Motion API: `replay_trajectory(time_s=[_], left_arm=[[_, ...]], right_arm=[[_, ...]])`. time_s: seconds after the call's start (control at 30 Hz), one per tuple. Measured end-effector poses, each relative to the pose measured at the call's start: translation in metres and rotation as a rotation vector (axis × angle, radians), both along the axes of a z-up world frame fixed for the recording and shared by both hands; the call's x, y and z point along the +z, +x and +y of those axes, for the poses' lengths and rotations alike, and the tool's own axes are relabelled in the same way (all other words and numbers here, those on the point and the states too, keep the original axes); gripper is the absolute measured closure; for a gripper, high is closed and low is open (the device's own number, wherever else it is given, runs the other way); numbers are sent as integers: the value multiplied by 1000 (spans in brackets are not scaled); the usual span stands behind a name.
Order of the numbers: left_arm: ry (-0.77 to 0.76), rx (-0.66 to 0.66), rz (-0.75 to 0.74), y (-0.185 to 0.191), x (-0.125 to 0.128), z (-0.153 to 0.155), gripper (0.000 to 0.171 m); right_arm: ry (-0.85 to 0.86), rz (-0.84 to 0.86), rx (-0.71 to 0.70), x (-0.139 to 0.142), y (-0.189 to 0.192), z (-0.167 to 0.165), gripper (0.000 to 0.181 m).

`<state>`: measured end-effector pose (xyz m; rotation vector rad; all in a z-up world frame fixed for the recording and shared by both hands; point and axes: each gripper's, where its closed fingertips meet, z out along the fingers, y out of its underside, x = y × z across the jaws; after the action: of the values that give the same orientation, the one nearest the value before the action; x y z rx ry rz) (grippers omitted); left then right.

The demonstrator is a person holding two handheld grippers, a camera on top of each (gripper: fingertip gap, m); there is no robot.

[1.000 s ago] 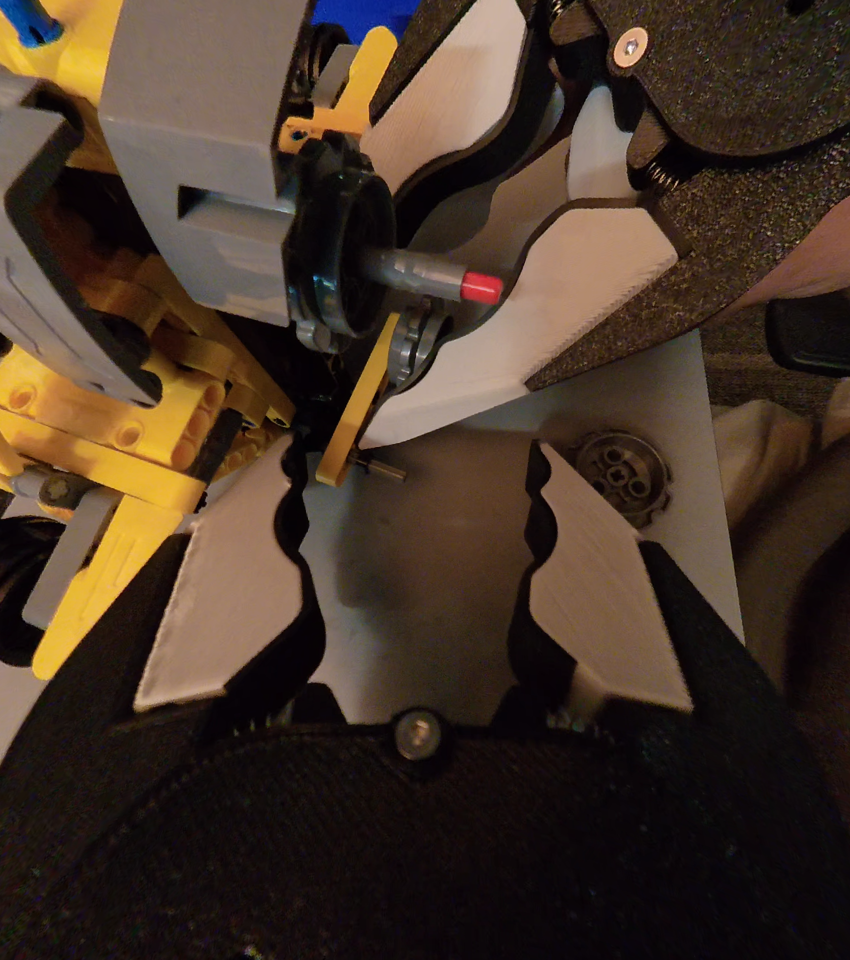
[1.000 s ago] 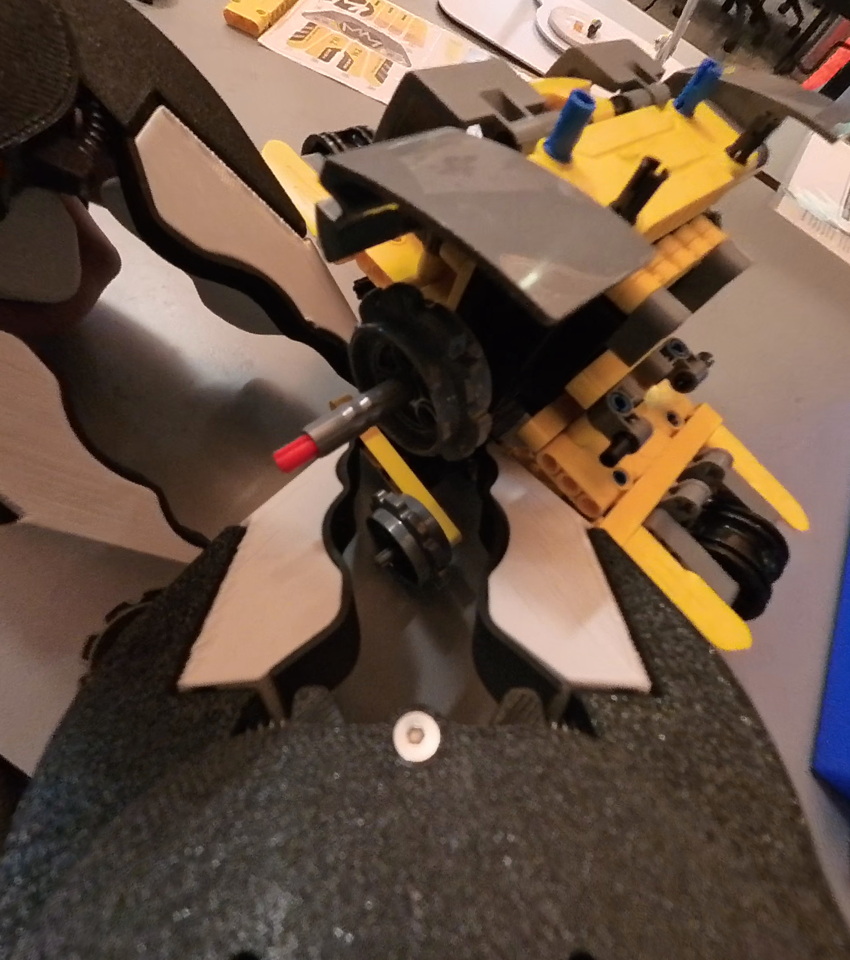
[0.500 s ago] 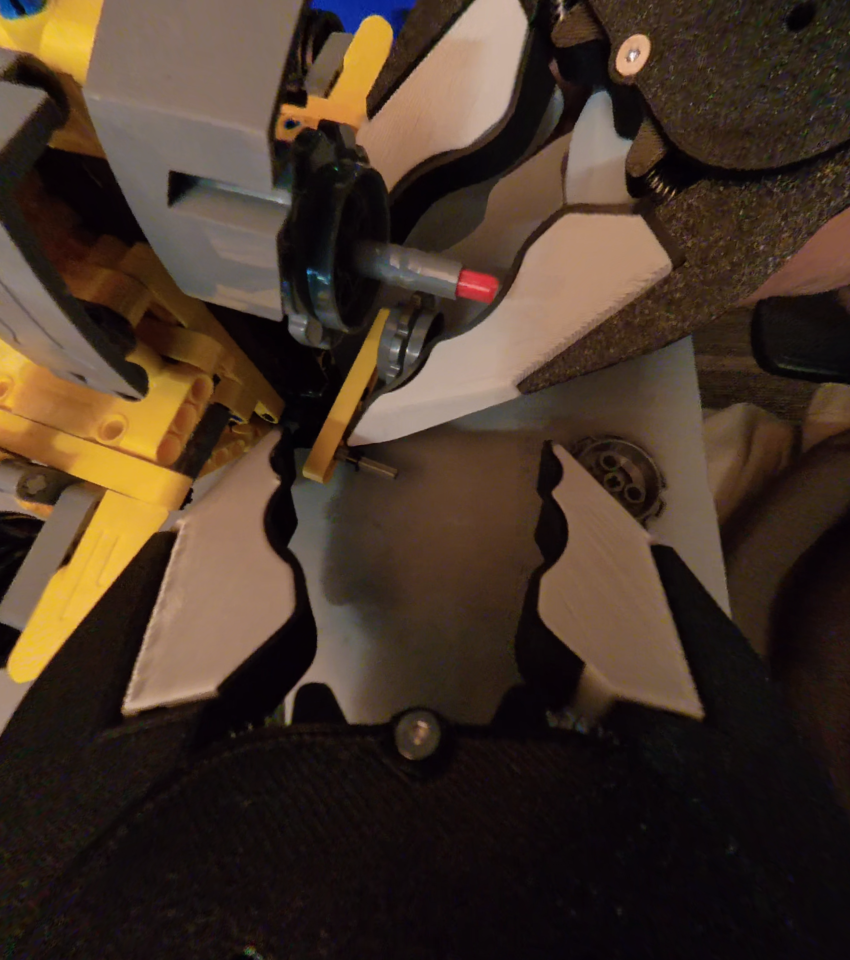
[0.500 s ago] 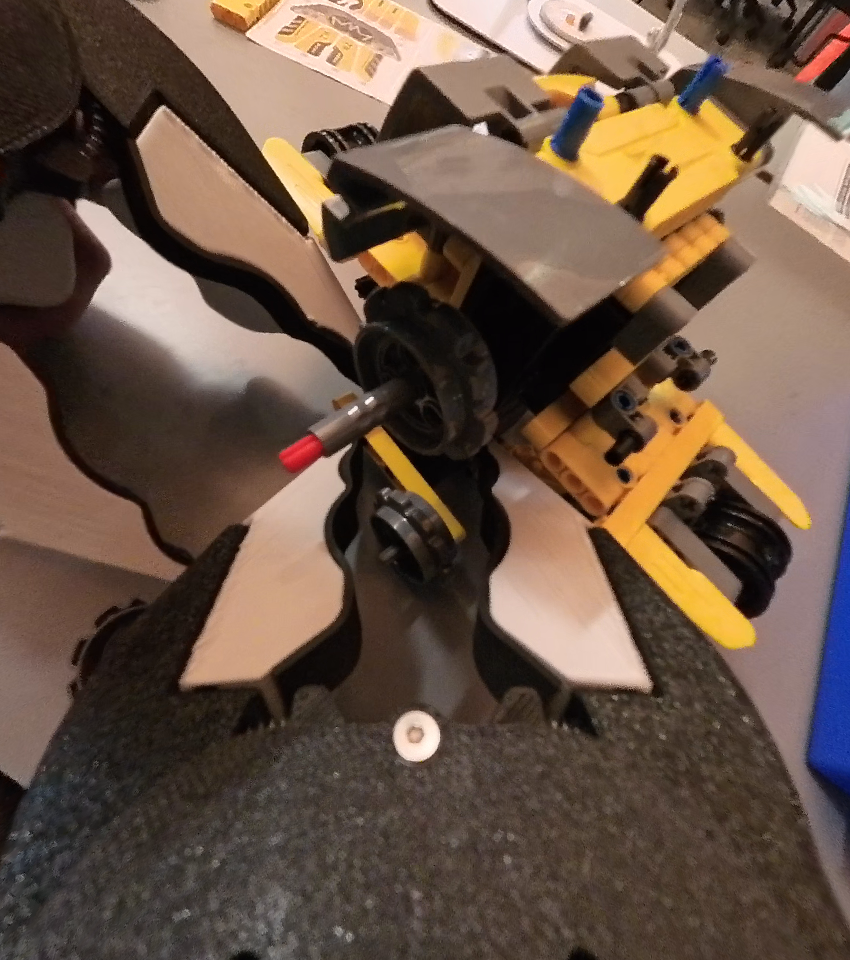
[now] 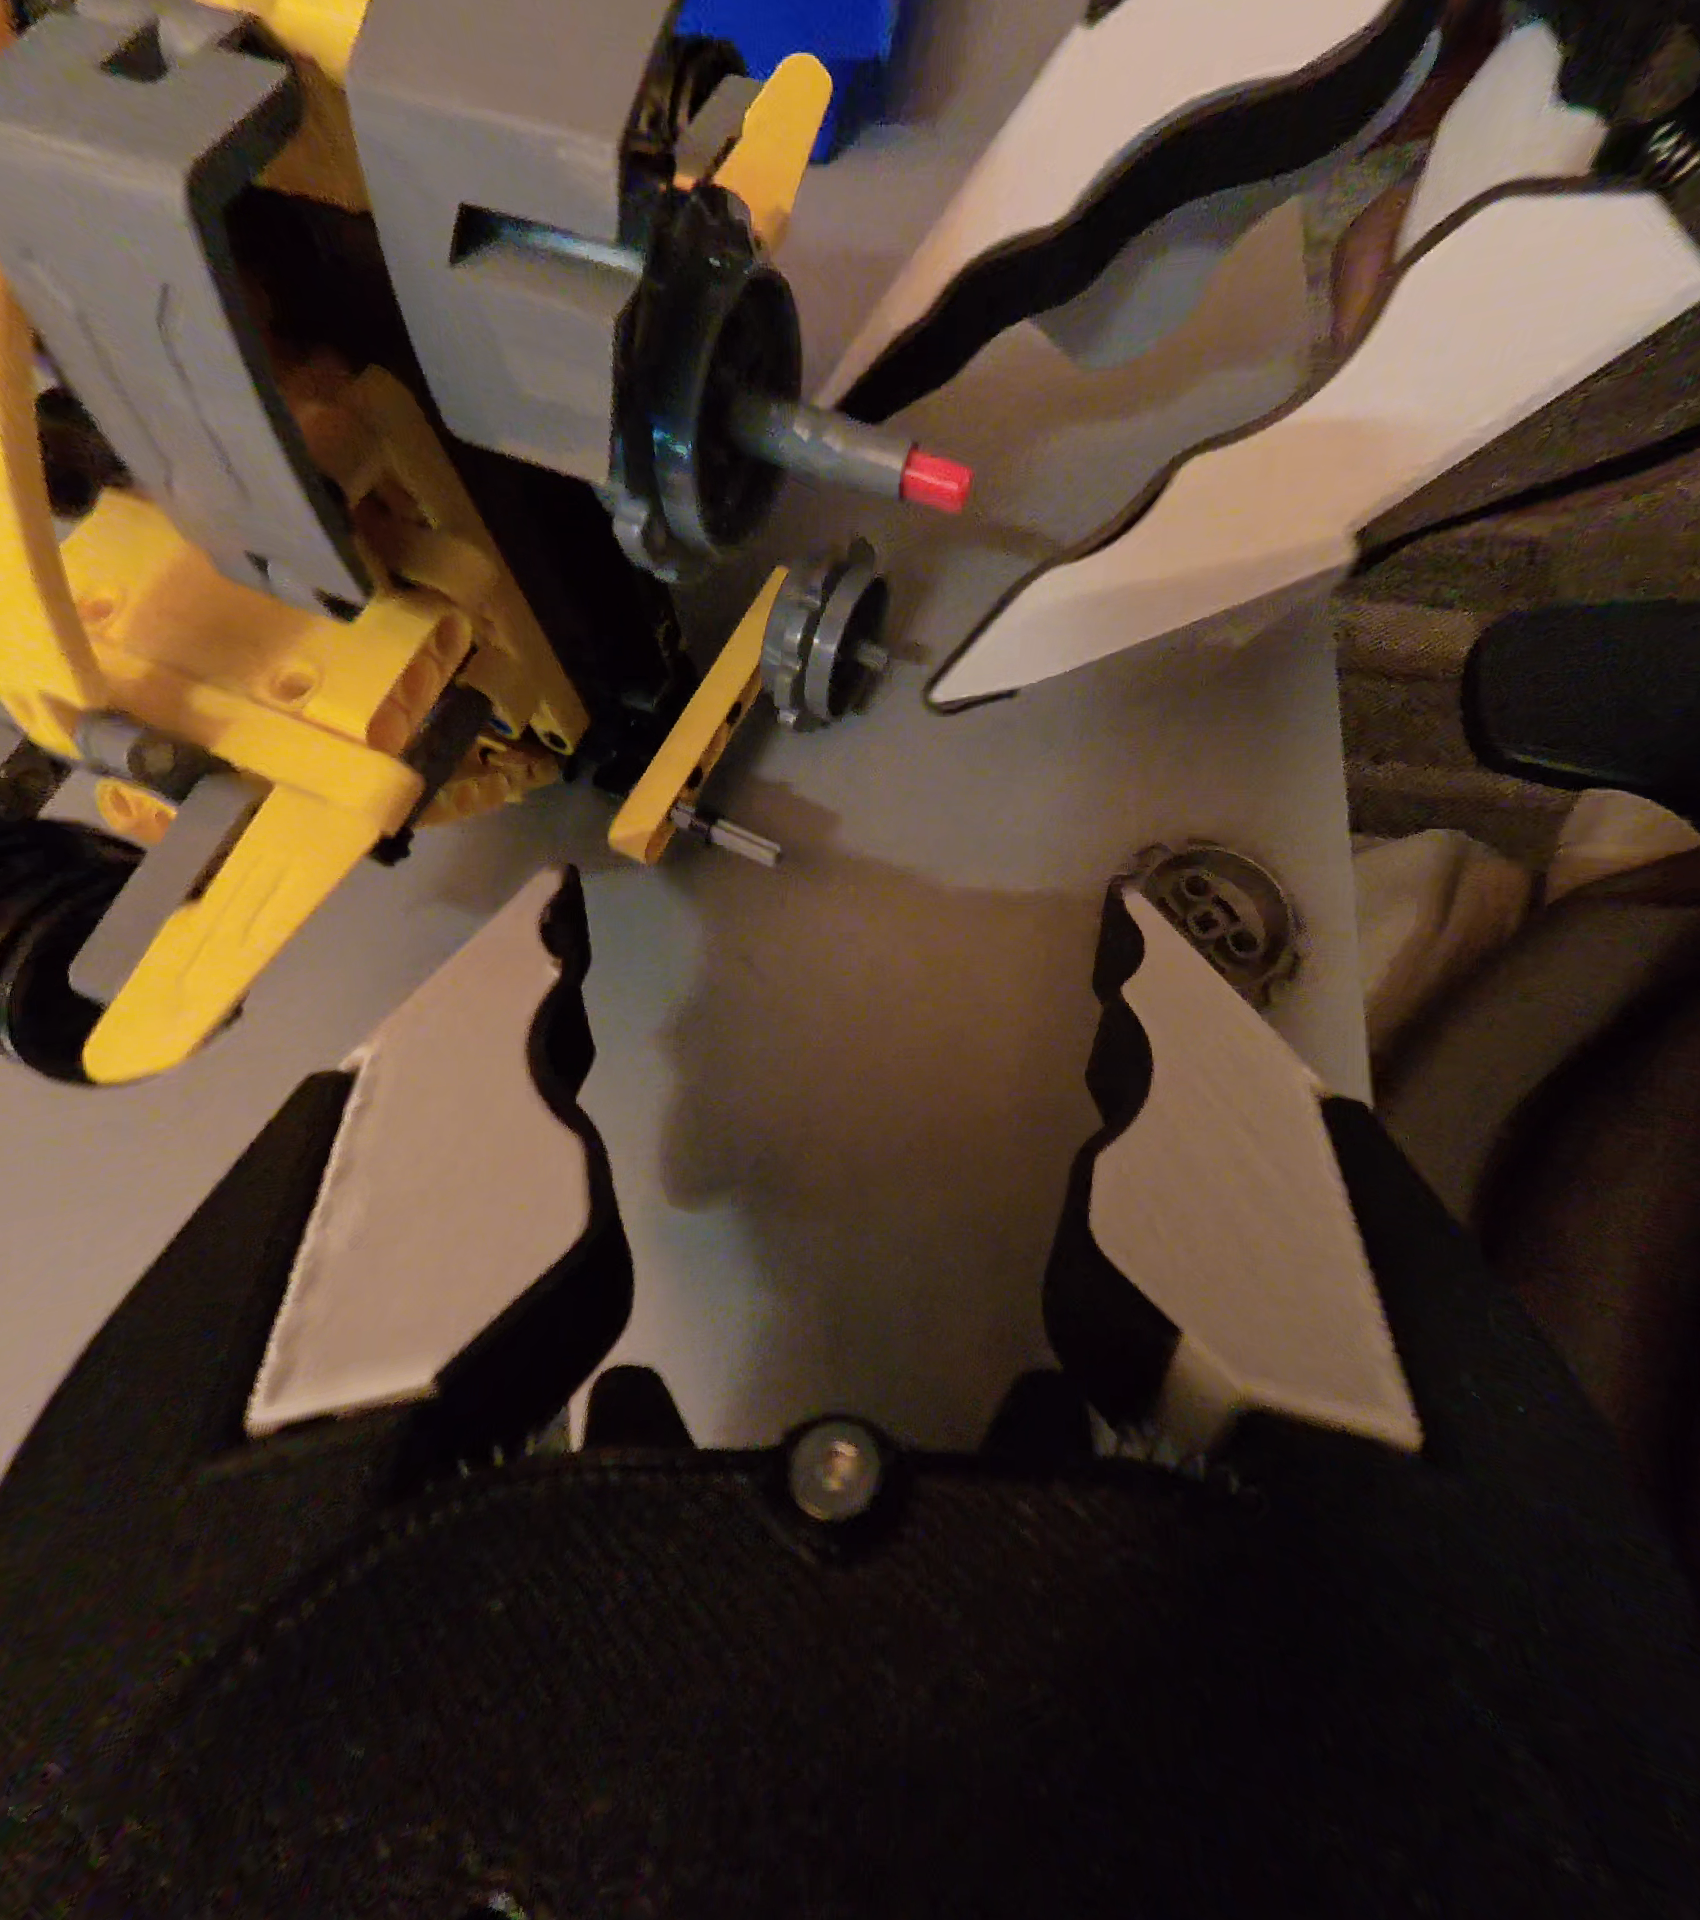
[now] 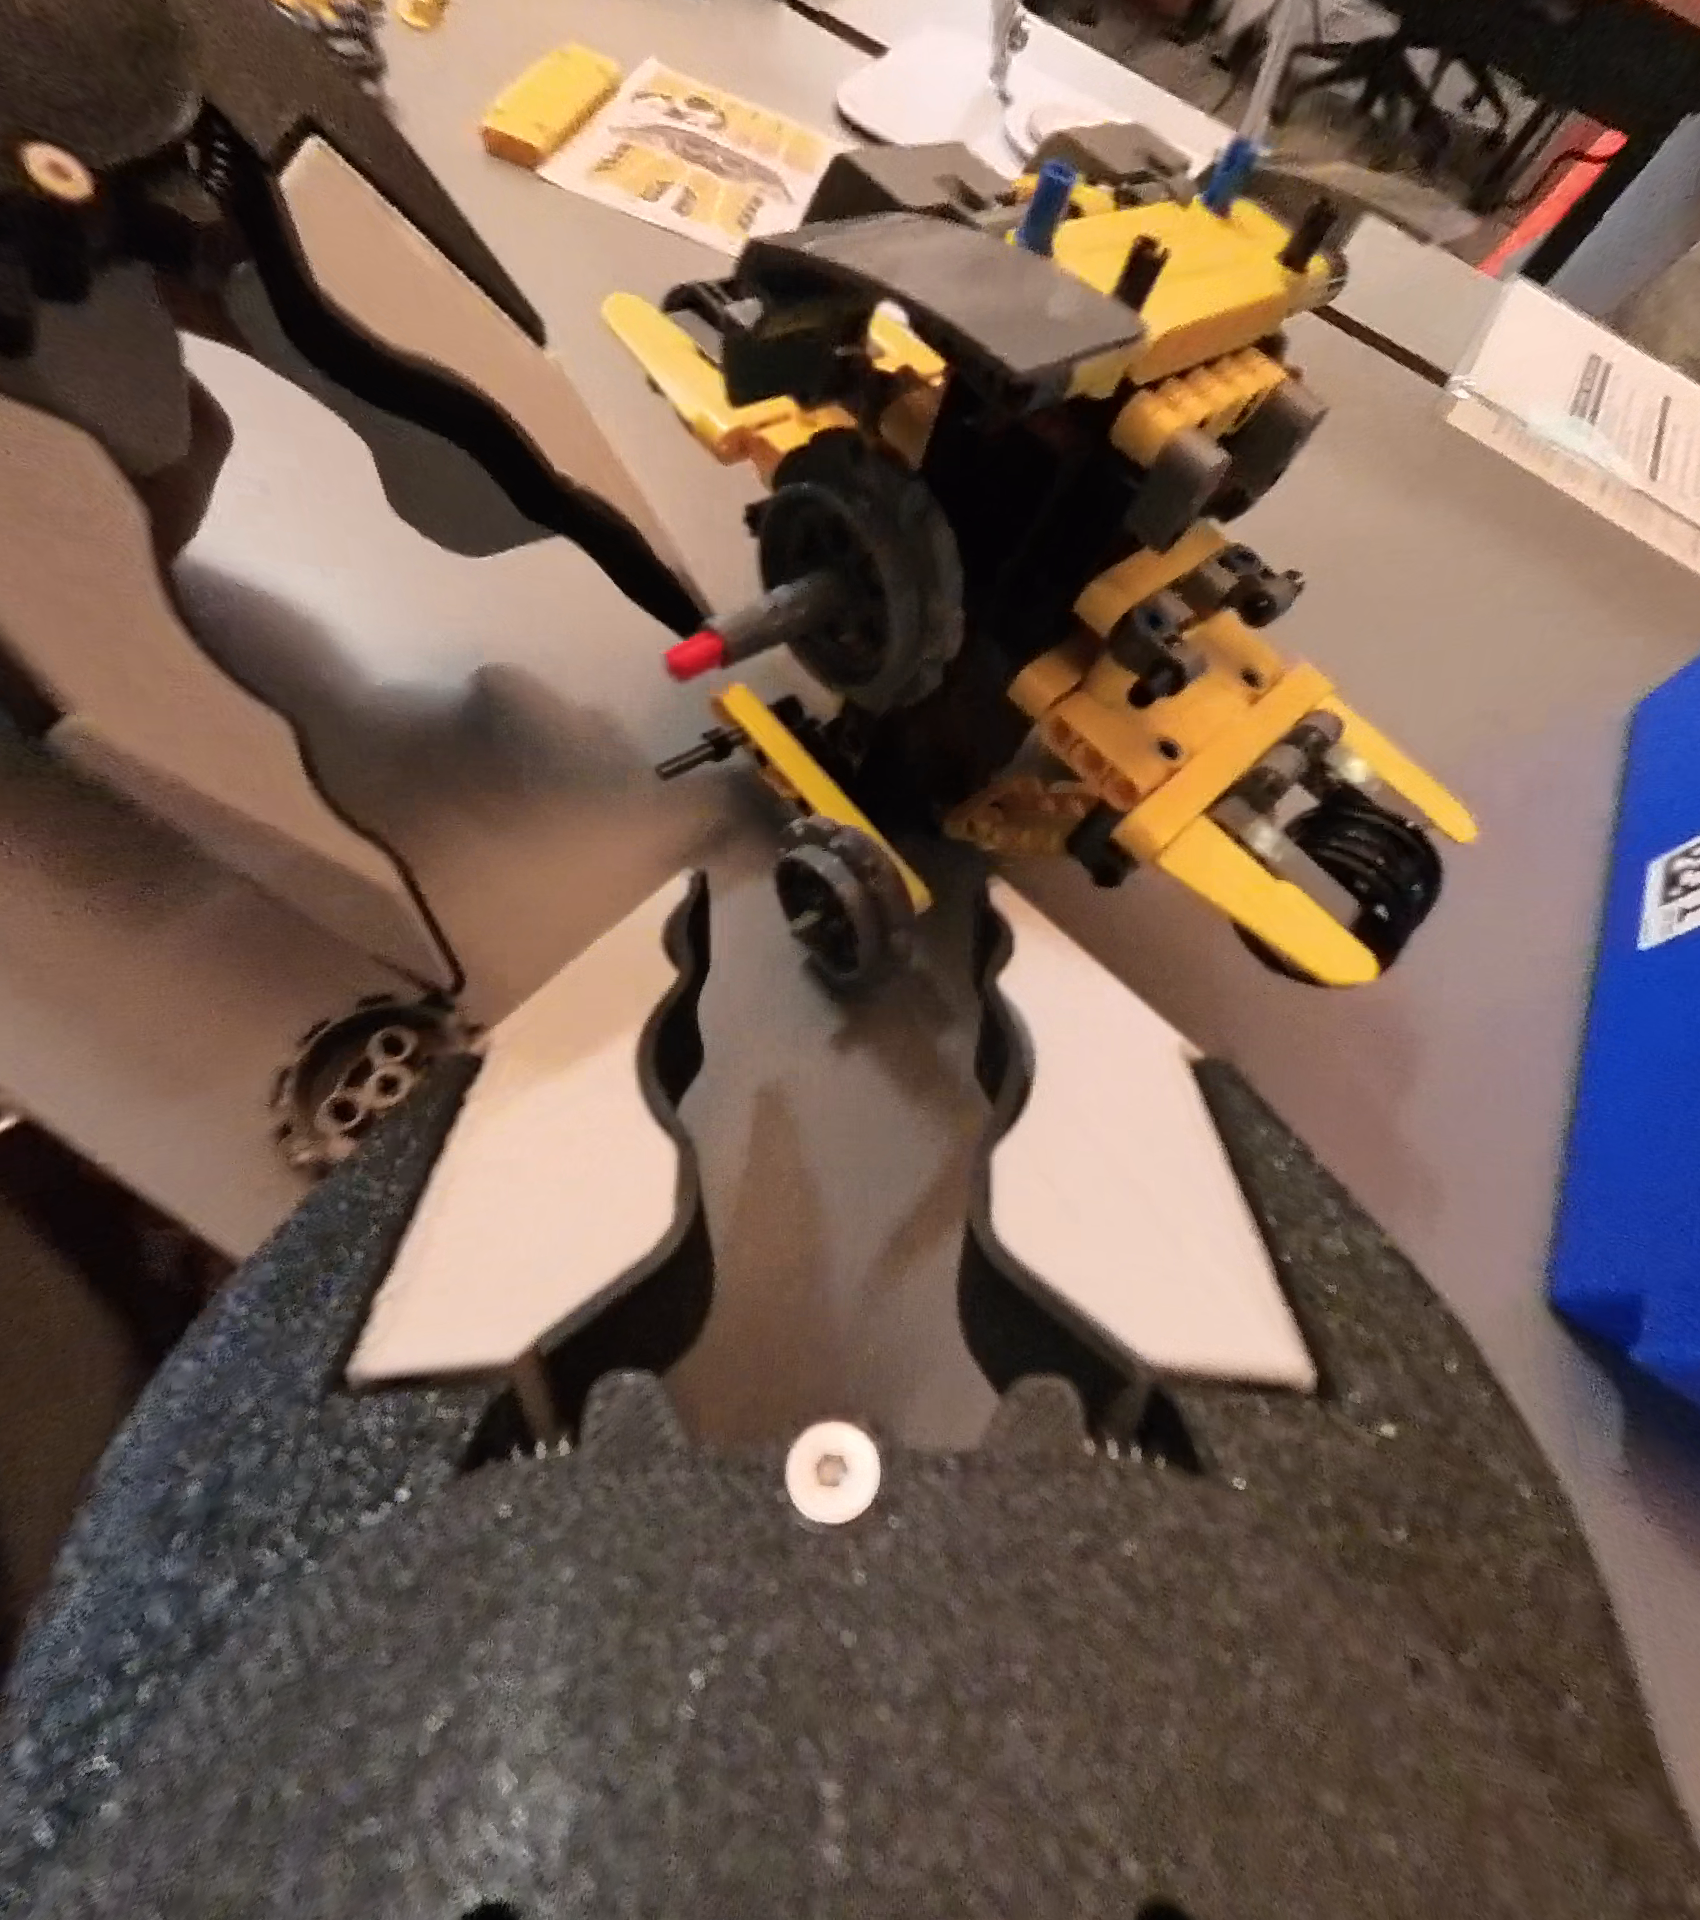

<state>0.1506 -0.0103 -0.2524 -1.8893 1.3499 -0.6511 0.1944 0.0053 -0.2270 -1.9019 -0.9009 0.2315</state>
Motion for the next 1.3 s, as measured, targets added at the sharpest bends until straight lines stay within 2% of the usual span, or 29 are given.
replay_trajectory(time_s=[0.23,0.37,0.43,0.53,0.63,0.67,0.73,0.83,0.93,1.07,1.3], left_arm=[[-11,75,17,-18,-5,-2,93],[-24,102,-15,-10,-1,6,92],[-7,90,1,-4,-2,9,91],[14,72,43,3,-5,12,90],[3,53,70,9,-6,6,93],[5,51,75,10,-6,4,97],[-7,12,75,15,-5,-7,116],[-30,-33,53,30,-3,-23,102],[0,-51,101,40,-10,-28,91],[-8,-79,119,52,-14,-39,91],[-20,-5,68,49,-1,-43,97]], right_arm=[[-190,71,198,-13,-18,-69,138],[-226,117,193,-27,-28,-86,128],[-203,114,169,-33,-30,-86,127],[-138,71,119,-34,-28,-77,142],[-117,13,87,-35,-21,-70,144],[-108,-4,74,-35,-16,-67,146],[-96,-22,35,-35,-3,-59,145],[-93,-29,-24,-35,21,-50,145],[-122,34,-49,-34,38,-48,146],[-165,159,-24,-29,39,-50,146],[-101,138,12,-21,35,-46,146]])
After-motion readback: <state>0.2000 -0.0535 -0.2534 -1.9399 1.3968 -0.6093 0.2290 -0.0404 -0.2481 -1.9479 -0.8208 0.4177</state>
